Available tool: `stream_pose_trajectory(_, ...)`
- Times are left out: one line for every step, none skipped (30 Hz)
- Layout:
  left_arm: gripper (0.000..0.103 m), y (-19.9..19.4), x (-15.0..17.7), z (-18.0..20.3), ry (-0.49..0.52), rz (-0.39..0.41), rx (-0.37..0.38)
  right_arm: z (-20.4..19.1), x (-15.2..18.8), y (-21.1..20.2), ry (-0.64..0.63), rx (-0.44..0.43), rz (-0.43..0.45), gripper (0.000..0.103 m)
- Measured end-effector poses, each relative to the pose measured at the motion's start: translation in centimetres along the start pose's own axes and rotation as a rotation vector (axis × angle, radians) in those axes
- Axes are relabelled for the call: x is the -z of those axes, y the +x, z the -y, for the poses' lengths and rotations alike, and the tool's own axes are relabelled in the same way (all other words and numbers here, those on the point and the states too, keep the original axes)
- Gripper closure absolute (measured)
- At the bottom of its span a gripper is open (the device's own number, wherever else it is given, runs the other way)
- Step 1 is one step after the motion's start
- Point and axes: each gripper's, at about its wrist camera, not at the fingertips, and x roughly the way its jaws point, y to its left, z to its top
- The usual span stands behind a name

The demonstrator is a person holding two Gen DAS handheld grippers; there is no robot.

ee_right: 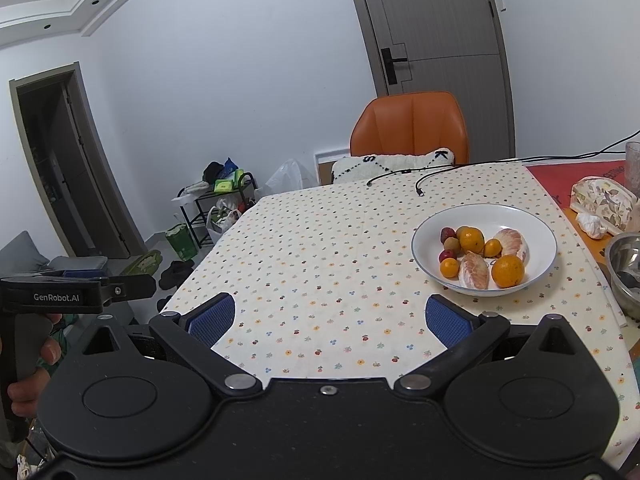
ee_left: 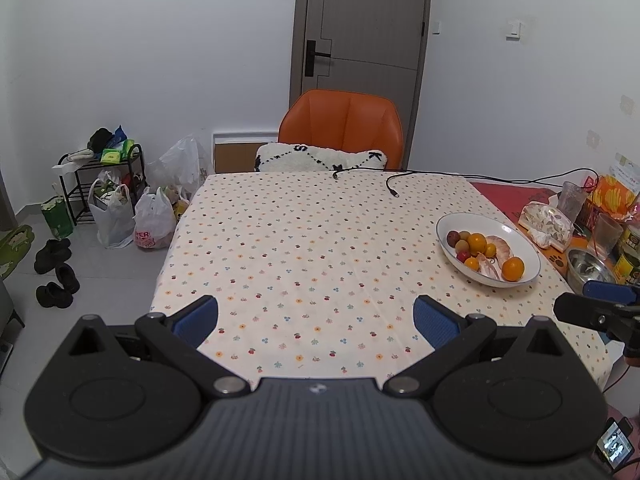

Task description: Organize fruits

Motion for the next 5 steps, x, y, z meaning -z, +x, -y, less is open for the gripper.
stream_pose_trajectory(0.000, 0.01, -0.01, 0.01, -0.001, 0.000, 0.000, -0.01, 0.06, 0.01, 0.000, 0.000, 0.000, 0.000)
stream_pose_trajectory(0.000, 0.00, 0.00, 0.01, -0.001, 0.000, 0.000, -0.02, 0.06, 0.01, 0.000, 0.000, 0.000, 0.000)
stream_pose_trajectory(0.000, 0.01, -0.01, 0.02, -0.001, 0.000, 0.001, -0.03, 0.05, 0.02, 0.000, 0.000, 0.000, 0.000)
stream_pose_trajectory(0.000, 0.02, -0.01, 0.03, -0.001, 0.000, 0.001, -0.04, 0.05, 0.02, 0.001, 0.002, -0.001, 0.000)
stream_pose_trajectory(0.000, 0.01, 0.00, 0.04, -0.001, 0.001, 0.002, -0.03, 0.13, 0.02, 0.000, 0.003, -0.001, 0.000)
